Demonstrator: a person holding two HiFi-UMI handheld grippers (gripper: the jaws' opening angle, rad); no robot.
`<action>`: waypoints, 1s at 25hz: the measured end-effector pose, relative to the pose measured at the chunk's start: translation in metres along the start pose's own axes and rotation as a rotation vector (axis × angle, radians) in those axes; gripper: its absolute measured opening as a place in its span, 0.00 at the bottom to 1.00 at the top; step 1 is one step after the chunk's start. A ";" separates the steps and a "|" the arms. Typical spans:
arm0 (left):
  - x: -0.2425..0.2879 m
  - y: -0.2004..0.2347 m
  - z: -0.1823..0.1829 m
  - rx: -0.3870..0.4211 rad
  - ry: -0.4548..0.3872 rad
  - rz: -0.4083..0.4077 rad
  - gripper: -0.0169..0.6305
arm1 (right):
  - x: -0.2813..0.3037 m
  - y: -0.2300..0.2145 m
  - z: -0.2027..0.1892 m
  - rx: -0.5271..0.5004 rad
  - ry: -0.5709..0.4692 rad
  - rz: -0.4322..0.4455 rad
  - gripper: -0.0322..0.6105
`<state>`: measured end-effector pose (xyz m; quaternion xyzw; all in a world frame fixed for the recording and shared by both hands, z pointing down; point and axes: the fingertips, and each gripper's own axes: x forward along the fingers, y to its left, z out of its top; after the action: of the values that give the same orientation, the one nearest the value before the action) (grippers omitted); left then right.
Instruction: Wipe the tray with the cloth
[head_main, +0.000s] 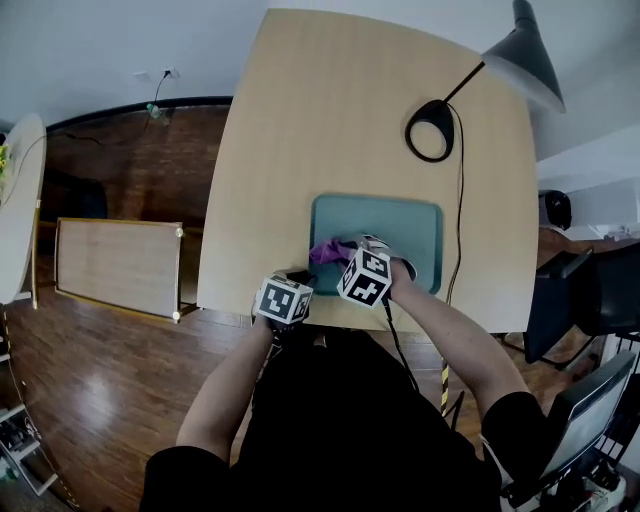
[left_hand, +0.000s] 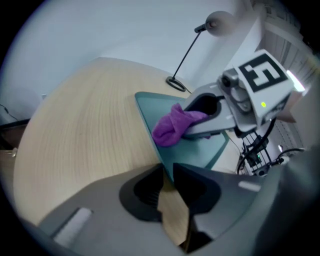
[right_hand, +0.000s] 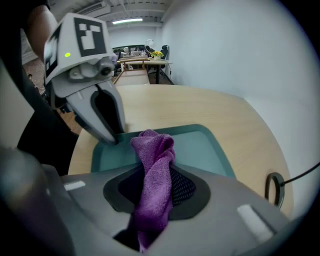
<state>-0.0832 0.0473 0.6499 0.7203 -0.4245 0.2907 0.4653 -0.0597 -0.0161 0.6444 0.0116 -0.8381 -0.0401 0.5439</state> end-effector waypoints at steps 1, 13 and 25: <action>0.000 0.001 0.001 -0.002 -0.003 0.005 0.17 | -0.002 0.011 -0.003 0.001 -0.005 0.009 0.21; -0.056 0.030 0.000 -0.165 -0.261 -0.041 0.22 | -0.002 0.051 -0.009 -0.068 0.016 0.074 0.21; -0.102 0.061 -0.071 -0.339 -0.288 0.112 0.21 | 0.019 -0.118 0.039 0.130 0.048 -0.123 0.21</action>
<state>-0.1865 0.1347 0.6209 0.6410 -0.5688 0.1348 0.4974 -0.1063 -0.1331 0.6365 0.0992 -0.8234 -0.0186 0.5584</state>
